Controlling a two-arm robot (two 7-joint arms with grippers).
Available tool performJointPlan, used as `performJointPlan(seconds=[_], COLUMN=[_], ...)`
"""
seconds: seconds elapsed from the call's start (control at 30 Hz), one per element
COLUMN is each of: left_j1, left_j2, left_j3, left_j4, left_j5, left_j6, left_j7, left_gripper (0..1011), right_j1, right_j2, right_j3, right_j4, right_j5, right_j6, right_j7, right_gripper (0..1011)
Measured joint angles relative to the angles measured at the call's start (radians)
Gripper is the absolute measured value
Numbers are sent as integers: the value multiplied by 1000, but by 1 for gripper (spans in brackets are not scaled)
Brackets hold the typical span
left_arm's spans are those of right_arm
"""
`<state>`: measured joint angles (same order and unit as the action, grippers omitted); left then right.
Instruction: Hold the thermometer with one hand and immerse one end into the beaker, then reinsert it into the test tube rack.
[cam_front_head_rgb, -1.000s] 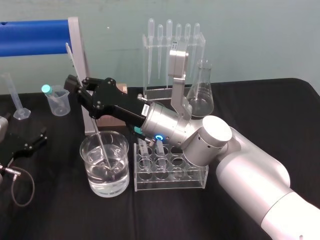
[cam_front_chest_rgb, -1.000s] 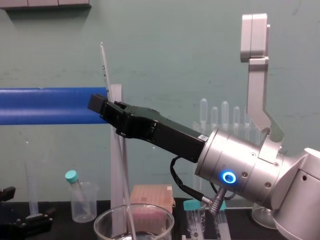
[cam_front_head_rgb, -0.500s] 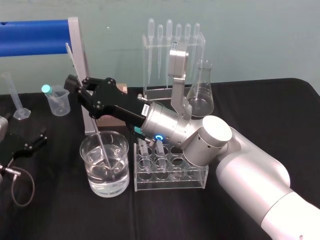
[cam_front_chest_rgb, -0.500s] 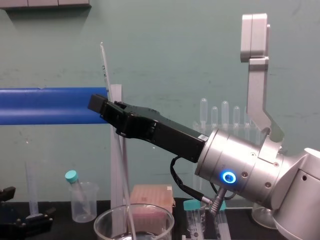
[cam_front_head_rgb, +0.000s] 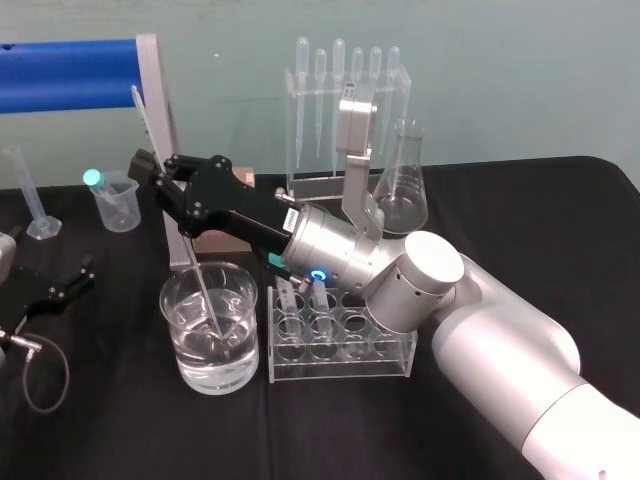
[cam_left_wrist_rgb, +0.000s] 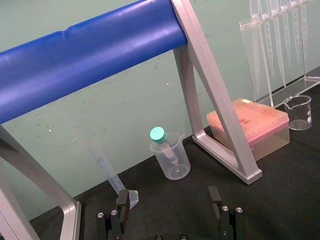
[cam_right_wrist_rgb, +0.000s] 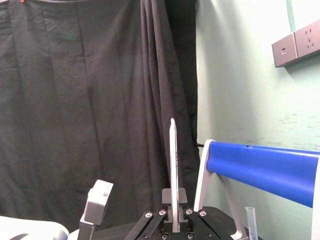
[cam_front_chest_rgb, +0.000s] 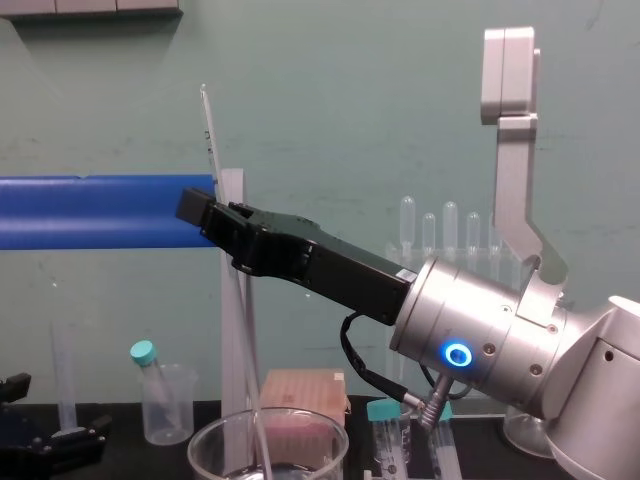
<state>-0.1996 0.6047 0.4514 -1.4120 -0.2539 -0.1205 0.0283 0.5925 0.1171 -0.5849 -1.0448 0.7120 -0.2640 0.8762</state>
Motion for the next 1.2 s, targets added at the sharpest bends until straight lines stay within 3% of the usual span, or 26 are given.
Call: performJointPlan(seconds=[1.2], left_j1=[0], left_j2=[0], left_j3=[0], left_j4=[0], left_j5=[0], left_j6=[0], left_j7=[0], left_gripper=[1008], right_j1=[0], right_j2=[0], right_j3=[0], right_j4=[0], right_j5=[0], right_j6=[0], right_j7=[0], right_gripper=[56])
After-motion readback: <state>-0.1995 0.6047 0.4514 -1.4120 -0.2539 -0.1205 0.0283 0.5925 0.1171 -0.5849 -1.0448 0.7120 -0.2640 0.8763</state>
